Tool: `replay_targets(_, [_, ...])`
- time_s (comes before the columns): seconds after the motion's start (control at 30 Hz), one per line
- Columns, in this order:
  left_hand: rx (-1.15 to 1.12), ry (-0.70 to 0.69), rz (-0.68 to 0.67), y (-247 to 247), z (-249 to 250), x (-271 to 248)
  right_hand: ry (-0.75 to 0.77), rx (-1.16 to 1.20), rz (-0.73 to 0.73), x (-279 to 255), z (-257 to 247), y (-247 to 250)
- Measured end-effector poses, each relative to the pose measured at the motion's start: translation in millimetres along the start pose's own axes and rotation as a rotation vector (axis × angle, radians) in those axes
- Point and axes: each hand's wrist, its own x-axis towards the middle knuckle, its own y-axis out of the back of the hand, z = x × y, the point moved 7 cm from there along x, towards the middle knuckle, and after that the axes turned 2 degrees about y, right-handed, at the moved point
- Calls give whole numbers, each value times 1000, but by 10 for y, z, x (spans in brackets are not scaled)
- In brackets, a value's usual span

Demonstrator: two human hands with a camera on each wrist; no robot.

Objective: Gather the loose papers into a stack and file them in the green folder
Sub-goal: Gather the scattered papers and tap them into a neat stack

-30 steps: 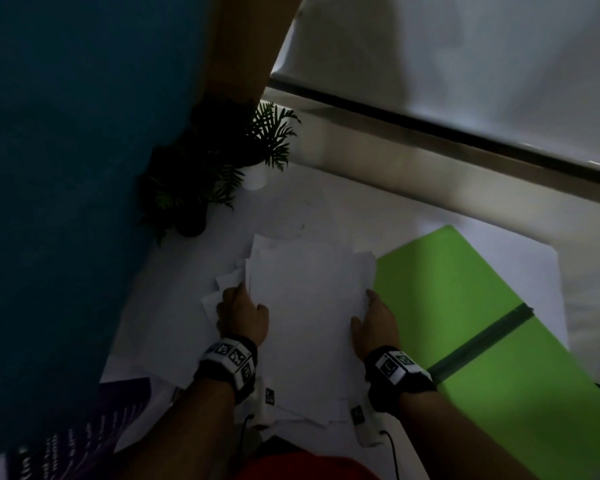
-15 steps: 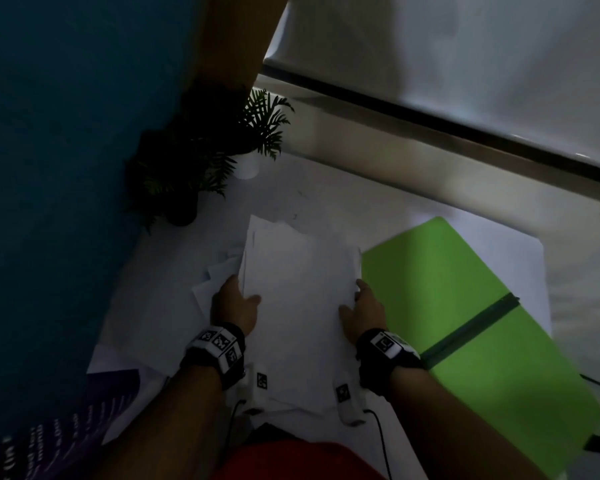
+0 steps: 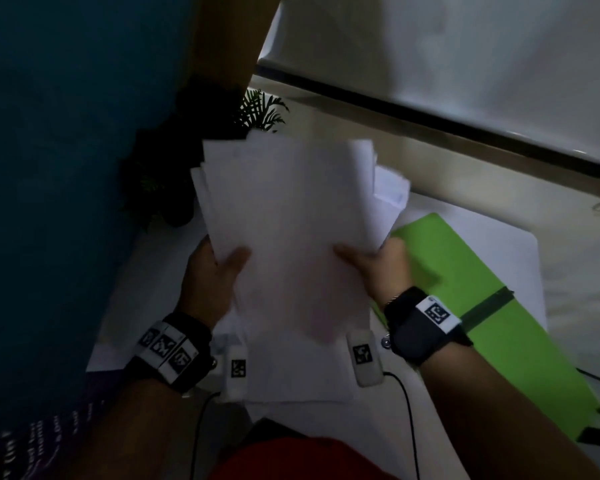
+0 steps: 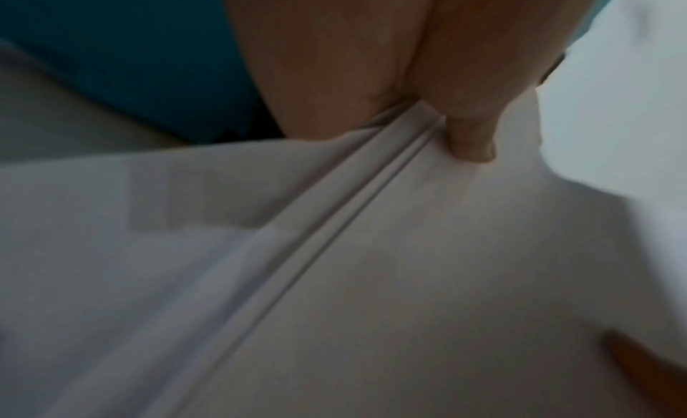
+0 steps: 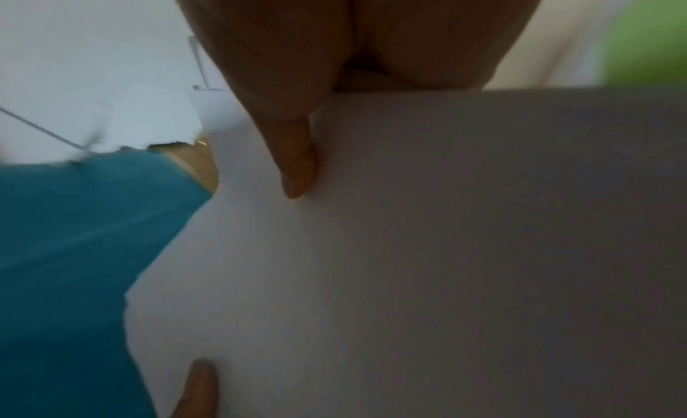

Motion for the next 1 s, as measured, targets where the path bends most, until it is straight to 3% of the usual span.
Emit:
replay_targets(0.1, [-19,-61,11,-27,134,-9,133,-8,24,-49,-258,66])
replay_targets(0.27, [-53,-32,36,-82,26,-34,110,-174,-9,-99,-213,-2])
replay_targets(0.37, [-68,-51,42,-150,95,-56,97,-128,81,-154,-193,42])
replay_targets(0.5, [-29,18,-32,-162,35,-47,-119,-144,4,-211,98,-16])
replay_targets(0.73, [-40,17,-29,-137,-27,-90,287,141,225,-146,-774,33])
replay_targets(0.87, [-16,23,-36,-141,-71,-101,295,162,317,-134,-721,116])
replay_targets(1.0, [-44,4,-19,-216,-35,-109,214,172,203,-193,-469,149])
